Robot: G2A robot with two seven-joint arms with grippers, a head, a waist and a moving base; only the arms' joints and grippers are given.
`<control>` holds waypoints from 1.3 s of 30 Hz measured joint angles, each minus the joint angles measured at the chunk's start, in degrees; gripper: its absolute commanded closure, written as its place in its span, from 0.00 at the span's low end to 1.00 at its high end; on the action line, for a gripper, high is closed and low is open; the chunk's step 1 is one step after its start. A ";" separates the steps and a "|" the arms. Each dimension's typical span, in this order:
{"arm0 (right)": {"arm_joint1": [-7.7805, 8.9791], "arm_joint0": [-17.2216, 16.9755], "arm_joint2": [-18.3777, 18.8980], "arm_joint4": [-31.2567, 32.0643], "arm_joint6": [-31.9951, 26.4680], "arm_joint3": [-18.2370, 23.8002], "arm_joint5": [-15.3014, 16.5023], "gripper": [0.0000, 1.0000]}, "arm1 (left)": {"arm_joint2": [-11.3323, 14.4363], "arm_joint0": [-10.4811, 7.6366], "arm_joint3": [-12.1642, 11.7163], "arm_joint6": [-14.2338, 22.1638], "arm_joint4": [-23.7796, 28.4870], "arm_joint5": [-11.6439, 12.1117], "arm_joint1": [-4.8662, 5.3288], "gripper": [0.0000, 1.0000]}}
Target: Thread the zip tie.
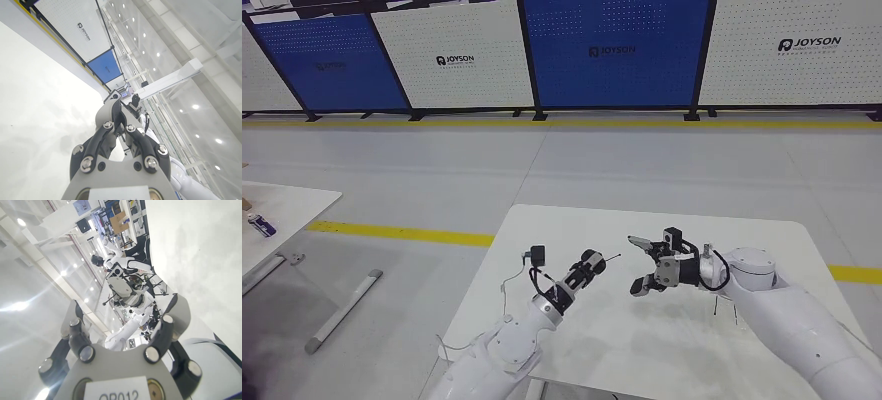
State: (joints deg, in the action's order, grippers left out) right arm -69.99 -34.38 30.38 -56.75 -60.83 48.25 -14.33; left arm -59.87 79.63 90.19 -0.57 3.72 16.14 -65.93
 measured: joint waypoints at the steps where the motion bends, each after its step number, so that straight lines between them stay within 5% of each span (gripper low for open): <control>1: -0.01 0.00 -0.01 -0.04 -0.01 -0.02 -0.02 0.00 | -0.24 -0.17 -0.09 -0.15 -1.13 -0.83 0.04 1.00; 4: -0.03 0.02 -0.04 -0.12 -0.07 -0.08 -0.03 0.00 | -1.21 -0.62 0.02 -0.26 -4.11 -3.16 0.21 1.00; 11: 0.01 -0.19 0.10 0.61 0.77 0.23 0.37 0.00 | -1.28 -0.59 0.07 -0.14 -3.95 -3.37 0.20 1.00; 17: 1.27 -0.22 0.30 13.95 10.96 6.45 2.82 0.00 | -3.09 -1.73 0.05 6.05 -1.61 -12.80 0.48 1.00; 21: 2.55 -0.90 0.36 23.78 11.25 10.94 5.99 0.00 | -4.72 -1.25 1.23 11.03 -2.10 -15.16 1.04 1.00; 24: 2.96 -1.67 0.98 24.95 9.51 12.02 7.00 0.00 | -5.74 -0.92 2.06 14.03 -0.84 -15.90 1.29 1.00; 32: 2.95 -1.83 0.90 25.30 10.23 12.26 7.09 0.00 | -5.69 -0.90 2.10 14.17 -0.58 -15.86 1.27 1.00; 39: 3.47 -2.18 0.21 38.56 12.30 16.37 10.67 0.00 | -6.45 -0.76 2.09 18.97 0.33 -14.21 1.56 1.00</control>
State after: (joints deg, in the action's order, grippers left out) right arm -66.52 -36.57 30.59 -18.18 -48.53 64.62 -3.66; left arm -66.32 78.86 92.29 18.40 4.05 1.93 -64.37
